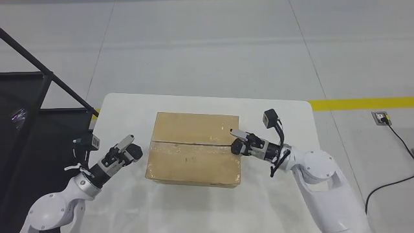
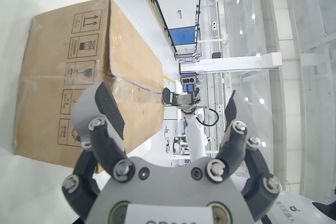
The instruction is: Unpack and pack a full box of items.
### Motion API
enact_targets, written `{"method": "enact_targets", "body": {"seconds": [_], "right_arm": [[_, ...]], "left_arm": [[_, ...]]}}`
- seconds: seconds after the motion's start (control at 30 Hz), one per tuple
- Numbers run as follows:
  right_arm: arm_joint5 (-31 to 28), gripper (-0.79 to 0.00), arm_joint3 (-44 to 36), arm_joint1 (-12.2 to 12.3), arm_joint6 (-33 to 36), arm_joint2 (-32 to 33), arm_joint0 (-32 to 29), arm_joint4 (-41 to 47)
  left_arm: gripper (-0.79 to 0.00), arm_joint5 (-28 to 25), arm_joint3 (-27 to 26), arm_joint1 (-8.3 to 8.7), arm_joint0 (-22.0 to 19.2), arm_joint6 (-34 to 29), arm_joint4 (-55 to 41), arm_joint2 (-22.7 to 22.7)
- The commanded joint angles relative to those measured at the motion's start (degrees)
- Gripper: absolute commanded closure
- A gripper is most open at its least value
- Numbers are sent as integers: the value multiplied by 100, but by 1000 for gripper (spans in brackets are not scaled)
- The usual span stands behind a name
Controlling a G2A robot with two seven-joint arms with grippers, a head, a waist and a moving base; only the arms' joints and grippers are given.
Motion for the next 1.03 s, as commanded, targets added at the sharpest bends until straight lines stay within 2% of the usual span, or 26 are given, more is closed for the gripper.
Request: {"method": "enact_targets", "body": {"seconds": [0.0, 0.23, 1.0], "right_arm": [[-84, -785, -126, 36, -19, 191, -144, 100], [-697, -785, -305, 160, -82, 1036, -667, 651], [-696, -785, -306, 160, -82, 1035, -666, 651]], "left_arm": [[-785, -7, -8, 10, 6, 0, -33, -55], [-785, -89, -55, 58, 62, -130, -255, -411], [-785, -100, -63, 65, 80, -148, -253, -451]]}}
